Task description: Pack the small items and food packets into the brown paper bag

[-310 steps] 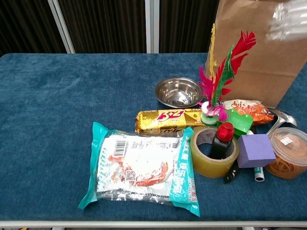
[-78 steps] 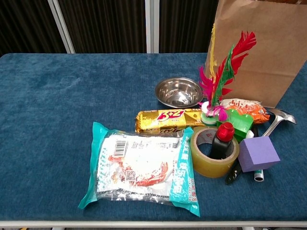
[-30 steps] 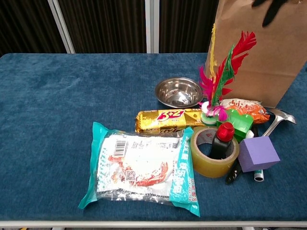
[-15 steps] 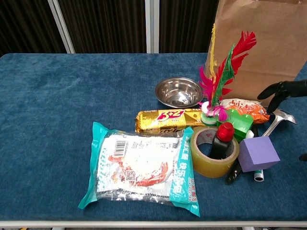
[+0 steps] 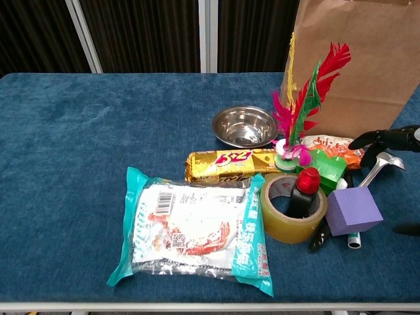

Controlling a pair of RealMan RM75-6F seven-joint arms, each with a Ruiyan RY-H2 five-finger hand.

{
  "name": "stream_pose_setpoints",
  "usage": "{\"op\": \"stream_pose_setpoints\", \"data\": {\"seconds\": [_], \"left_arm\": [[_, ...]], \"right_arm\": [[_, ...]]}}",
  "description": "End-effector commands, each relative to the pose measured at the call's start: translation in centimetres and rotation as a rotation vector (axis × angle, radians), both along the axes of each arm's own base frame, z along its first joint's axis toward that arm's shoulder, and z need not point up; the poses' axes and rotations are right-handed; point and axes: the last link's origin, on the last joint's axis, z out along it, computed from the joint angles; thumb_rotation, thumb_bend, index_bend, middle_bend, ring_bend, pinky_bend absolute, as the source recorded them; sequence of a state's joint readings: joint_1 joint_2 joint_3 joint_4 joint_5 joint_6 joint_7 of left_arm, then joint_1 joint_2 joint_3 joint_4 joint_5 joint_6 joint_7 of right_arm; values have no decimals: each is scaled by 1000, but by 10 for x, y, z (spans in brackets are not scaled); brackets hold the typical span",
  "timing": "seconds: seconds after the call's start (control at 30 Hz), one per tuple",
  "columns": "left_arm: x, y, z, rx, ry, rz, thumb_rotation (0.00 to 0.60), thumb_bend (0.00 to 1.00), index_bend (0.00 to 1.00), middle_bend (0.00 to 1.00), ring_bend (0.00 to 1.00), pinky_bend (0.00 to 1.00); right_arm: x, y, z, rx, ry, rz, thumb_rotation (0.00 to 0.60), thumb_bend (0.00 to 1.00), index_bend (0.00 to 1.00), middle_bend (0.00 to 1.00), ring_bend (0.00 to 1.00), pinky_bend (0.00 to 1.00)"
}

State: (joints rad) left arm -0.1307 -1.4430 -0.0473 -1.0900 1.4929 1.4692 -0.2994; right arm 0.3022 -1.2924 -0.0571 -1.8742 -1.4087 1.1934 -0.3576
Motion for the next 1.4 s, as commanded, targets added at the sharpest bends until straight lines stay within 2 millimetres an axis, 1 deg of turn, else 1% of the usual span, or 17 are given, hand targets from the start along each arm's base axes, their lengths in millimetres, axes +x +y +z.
{"op": "stream_pose_setpoints", "data": {"seconds": [0.03, 0.2, 0.47, 0.7, 0.93, 1.03, 1.23, 1.4], "left_arm": [[-2, -1, 1, 0, 0, 2, 600, 131, 80, 56, 0, 119], [-3, -2, 3, 2, 1, -2, 600, 131, 80, 55, 0, 119], [-7, -6, 3, 1, 8, 0, 600, 131, 80, 55, 0, 118], [-10, -7, 4, 0, 6, 5, 600, 131, 80, 56, 0, 118], [-15, -9, 4, -4, 2, 11, 600, 131, 80, 56, 0, 118], [-16, -10, 5, -5, 0, 10, 600, 131, 80, 56, 0, 119], [-18, -12, 5, -5, -2, 13, 600, 131, 80, 56, 0, 118], [-18, -12, 6, -5, -2, 10, 600, 132, 80, 56, 0, 119]], "right_arm": [[0, 2, -3, -17, -6, -1, 600, 0, 164, 263, 101, 50], [-4, 7, -12, -9, 1, -15, 600, 0, 164, 266, 102, 45], [-6, 7, -21, -5, 10, -13, 600, 0, 175, 280, 109, 45], [-6, 6, -32, 8, 16, -13, 600, 0, 216, 313, 118, 41], [-6, 3, -38, -12, 22, -9, 600, 3, 257, 338, 141, 49], [-6, 2, -41, -22, 24, -10, 600, 39, 285, 360, 157, 65], [-4, 0, -45, -47, 17, -5, 600, 128, 379, 432, 212, 117], [-3, -1, -43, -68, 9, -3, 600, 168, 429, 468, 243, 134]]}}
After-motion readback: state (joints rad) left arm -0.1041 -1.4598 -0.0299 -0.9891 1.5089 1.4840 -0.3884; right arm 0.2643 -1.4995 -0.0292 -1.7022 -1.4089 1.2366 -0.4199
